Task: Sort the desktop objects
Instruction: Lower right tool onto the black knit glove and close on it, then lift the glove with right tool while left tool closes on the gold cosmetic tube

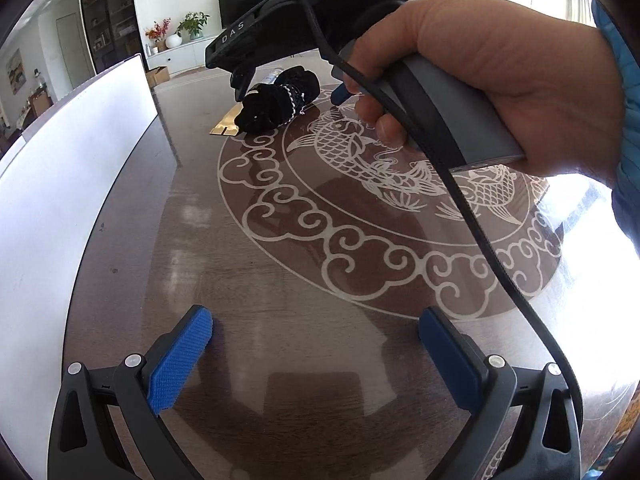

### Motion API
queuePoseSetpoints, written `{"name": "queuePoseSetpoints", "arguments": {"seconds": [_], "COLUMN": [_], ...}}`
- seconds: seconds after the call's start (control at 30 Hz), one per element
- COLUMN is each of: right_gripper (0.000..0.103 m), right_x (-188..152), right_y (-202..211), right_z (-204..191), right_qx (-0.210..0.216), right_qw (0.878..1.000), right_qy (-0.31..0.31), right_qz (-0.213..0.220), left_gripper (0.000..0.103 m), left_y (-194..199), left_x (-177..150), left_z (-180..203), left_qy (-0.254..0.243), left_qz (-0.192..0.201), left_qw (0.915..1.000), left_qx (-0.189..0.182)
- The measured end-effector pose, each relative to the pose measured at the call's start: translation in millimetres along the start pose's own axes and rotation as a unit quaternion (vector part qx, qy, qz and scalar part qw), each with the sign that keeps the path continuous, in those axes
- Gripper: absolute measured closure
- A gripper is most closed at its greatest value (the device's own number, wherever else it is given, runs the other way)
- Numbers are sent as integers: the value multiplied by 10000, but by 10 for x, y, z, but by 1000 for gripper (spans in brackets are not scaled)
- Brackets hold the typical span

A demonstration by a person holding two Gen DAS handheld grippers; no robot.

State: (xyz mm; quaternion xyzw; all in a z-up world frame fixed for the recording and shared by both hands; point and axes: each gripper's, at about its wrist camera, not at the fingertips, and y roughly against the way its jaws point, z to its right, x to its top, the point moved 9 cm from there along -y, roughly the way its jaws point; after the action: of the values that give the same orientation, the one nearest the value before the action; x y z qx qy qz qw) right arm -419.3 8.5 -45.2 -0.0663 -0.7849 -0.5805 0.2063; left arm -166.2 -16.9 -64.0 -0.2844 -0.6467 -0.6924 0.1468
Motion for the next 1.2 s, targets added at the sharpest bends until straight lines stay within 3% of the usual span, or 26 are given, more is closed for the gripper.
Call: {"name": "queuePoseSetpoints", "arguments": {"seconds": [0.03, 0.07, 0.1, 0.33, 0.5, 0.6, 0.73, 0.97, 1.1, 1.2], "right_gripper": [19, 43, 45, 45, 44, 42, 39, 36, 34, 34], "right_x": [14, 24, 15, -468, -1284, -1825, -2296, -2396, -2395, -2386], "right_y": [-9, 4, 21, 391, 903, 1239, 1558, 1600, 1579, 1566], "right_z": [-3, -13, -18, 407, 952, 1248, 1510, 1537, 1518, 1514], "right_qx": [-145, -281, -383, -124, -293, -343, -362, -432, -529, -534], "right_qw": [9998, 9990, 9977, 9948, 9886, 9876, 9871, 9869, 9858, 9856], "right_qy": [120, 322, 518, 878, 1248, 1209, 1060, 1082, 1170, 1185], "right_qz": [58, 141, 186, 498, 789, 944, 1144, 1116, 1086, 1078], "left_gripper": [0, 0, 0, 0, 0, 0, 0, 0, 0, 0], "left_y": [1, 1, 4, 14, 12, 13, -16, -379, -633, -866], "left_x": [-1, 2, -2, -9, -6, -7, 30, 495, 899, 1249], "left_z": [0, 0, 1, 5, 4, 3, -13, -109, -212, -425], "left_qy": [1, 0, 0, 0, -1, 0, 83, -361, -801, -666], "left_qz": [1, 2, 1, 2, 1, 0, -7, -451, -505, -595], "left_qw": [10000, 10000, 10000, 10000, 10000, 10000, 10000, 9981, 9943, 9952], "left_qx": [0, 0, 1, 0, 0, 0, 55, -230, -499, -400]}}
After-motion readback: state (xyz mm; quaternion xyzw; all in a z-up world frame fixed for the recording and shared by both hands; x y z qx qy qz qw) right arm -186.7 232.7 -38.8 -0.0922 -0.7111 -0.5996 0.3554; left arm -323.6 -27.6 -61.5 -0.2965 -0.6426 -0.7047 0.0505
